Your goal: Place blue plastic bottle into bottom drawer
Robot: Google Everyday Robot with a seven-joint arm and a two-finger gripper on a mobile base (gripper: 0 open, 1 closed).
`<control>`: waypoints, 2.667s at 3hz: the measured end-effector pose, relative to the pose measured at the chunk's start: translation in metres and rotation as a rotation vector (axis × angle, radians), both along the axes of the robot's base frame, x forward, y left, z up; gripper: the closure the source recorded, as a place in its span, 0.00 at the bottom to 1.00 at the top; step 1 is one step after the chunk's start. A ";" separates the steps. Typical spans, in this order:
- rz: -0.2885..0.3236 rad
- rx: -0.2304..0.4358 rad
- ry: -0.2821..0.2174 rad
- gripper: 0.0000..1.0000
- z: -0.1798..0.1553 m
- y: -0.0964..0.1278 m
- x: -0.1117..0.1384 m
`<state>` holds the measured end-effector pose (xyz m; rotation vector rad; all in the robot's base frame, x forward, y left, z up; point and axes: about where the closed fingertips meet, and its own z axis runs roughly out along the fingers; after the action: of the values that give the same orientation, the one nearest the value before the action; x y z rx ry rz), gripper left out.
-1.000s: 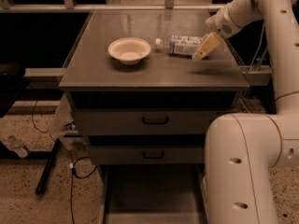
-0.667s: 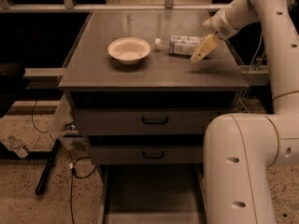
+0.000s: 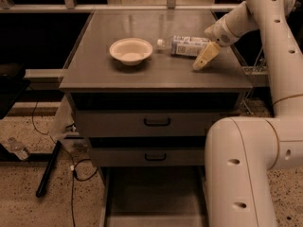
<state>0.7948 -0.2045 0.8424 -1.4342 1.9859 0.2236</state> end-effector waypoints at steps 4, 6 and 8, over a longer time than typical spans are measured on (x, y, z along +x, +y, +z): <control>0.000 0.000 0.000 0.88 0.000 0.000 0.000; -0.007 -0.013 0.008 1.00 0.001 0.001 0.002; 0.011 -0.014 -0.002 1.00 0.022 -0.002 -0.013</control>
Offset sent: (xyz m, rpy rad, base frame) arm 0.0001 0.0000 -0.0004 -0.0001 0.0004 0.0001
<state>0.7817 -0.2063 0.8644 -1.4541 1.9822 0.2138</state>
